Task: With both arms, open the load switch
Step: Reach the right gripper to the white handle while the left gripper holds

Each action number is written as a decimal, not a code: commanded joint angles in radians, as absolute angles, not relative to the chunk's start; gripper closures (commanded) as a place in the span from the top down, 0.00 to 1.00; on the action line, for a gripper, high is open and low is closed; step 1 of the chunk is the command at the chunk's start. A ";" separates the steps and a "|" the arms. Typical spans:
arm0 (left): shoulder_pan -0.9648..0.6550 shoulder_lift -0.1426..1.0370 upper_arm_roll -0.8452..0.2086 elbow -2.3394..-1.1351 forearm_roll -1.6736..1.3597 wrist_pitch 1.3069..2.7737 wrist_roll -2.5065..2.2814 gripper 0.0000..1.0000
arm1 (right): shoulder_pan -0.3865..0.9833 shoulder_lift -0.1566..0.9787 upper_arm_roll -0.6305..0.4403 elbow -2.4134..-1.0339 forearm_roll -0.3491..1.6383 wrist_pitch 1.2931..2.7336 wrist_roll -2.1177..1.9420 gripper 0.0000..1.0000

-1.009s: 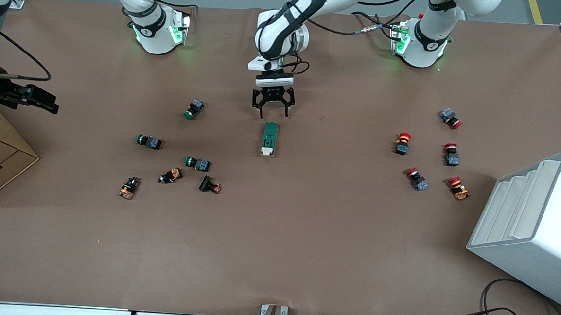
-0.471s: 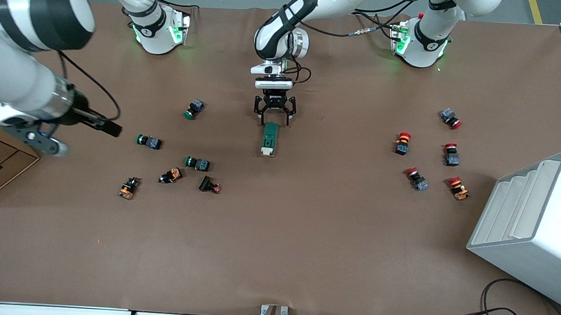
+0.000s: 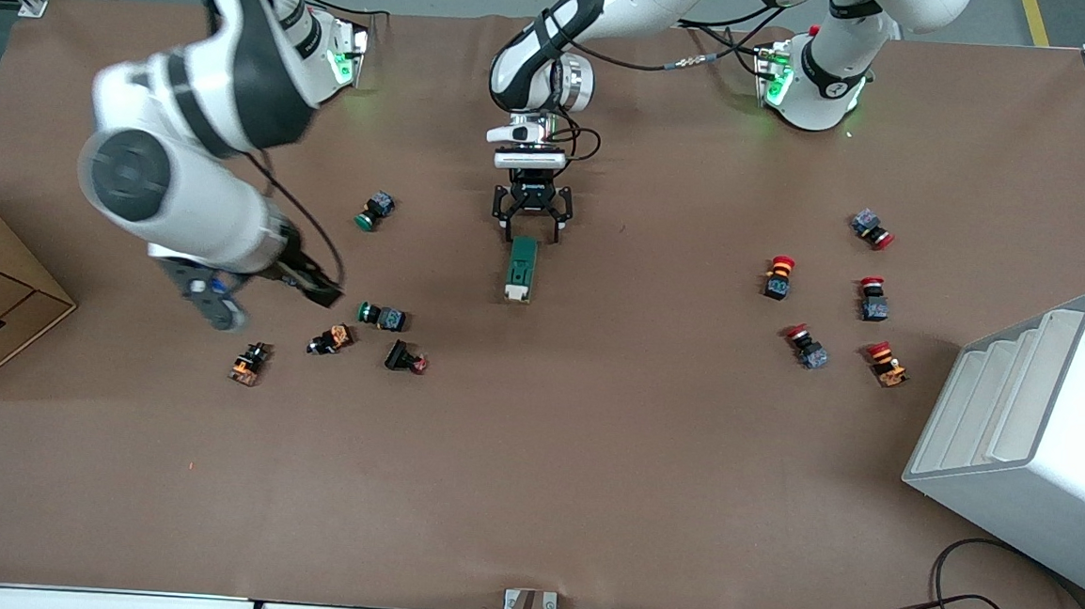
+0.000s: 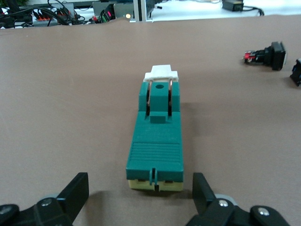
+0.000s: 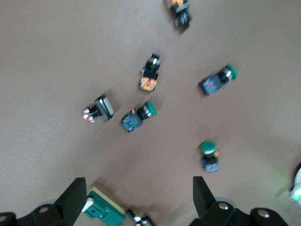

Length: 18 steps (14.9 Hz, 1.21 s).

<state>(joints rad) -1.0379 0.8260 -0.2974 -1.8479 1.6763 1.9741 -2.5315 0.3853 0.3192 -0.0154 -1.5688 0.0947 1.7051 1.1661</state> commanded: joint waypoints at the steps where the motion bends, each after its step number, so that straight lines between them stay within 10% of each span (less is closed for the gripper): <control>1: -1.058 0.877 -0.293 -1.816 1.750 1.921 -2.614 0.98 | 0.461 0.392 -0.023 -1.554 0.106 1.765 1.372 1.00; 8: -1.080 0.908 -0.295 -1.821 1.787 1.875 -2.677 0.98 | 0.627 0.673 -0.023 -1.375 0.138 1.867 1.879 1.00; 18: -1.091 0.923 -0.296 -1.821 1.786 1.858 -2.714 0.98 | 0.689 0.788 -0.012 -1.373 0.184 1.959 2.060 1.00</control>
